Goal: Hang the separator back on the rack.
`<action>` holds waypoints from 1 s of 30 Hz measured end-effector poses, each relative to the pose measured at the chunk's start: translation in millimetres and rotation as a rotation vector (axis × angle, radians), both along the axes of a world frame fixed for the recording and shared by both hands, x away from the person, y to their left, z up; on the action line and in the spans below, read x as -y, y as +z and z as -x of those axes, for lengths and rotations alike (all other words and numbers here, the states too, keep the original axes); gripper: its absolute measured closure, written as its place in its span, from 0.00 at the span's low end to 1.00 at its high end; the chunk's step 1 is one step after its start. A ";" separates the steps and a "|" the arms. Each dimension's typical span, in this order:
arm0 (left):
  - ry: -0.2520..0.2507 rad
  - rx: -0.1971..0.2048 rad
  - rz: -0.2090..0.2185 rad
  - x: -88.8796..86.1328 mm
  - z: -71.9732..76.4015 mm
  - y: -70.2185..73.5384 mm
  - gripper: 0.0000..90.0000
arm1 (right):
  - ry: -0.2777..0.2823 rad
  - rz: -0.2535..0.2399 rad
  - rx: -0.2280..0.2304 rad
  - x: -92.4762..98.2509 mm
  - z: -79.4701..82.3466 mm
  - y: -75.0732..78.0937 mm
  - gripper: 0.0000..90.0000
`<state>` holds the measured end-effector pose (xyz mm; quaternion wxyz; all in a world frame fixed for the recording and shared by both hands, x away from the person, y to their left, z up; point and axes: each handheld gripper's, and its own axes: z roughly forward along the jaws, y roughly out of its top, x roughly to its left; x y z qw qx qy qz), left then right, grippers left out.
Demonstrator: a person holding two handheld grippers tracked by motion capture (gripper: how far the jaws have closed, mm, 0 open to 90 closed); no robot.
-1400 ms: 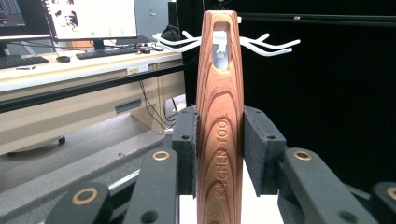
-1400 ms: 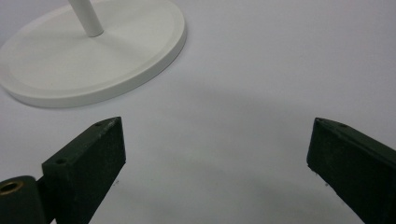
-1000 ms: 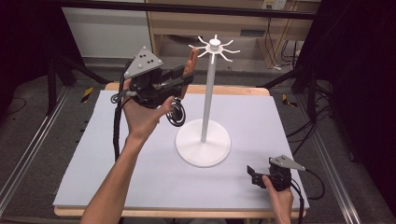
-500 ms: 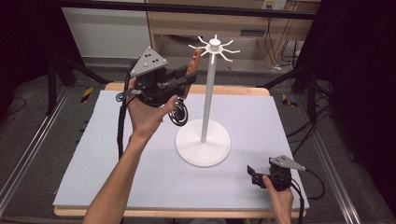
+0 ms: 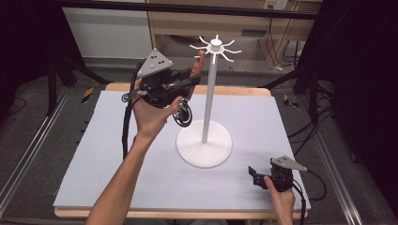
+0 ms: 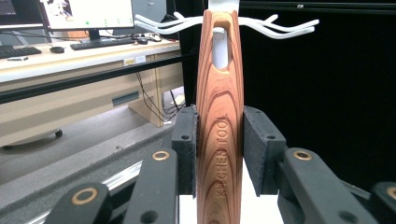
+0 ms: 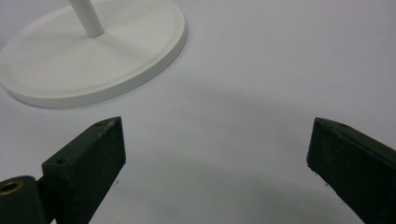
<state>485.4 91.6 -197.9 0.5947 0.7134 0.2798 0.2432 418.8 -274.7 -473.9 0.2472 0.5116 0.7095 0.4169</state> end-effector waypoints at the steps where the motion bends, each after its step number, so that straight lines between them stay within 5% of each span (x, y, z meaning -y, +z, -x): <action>1: 0.000 0.000 0.000 0.0 0.0 0.0 0.75 | 0.000 0.000 0.000 0.0 0.0 0.0 0.06; 30: 0.023 0.031 0.017 9.0 -7.3 -11.4 0.74 | 0.010 -0.002 -0.015 -3.0 -1.5 -2.2 0.06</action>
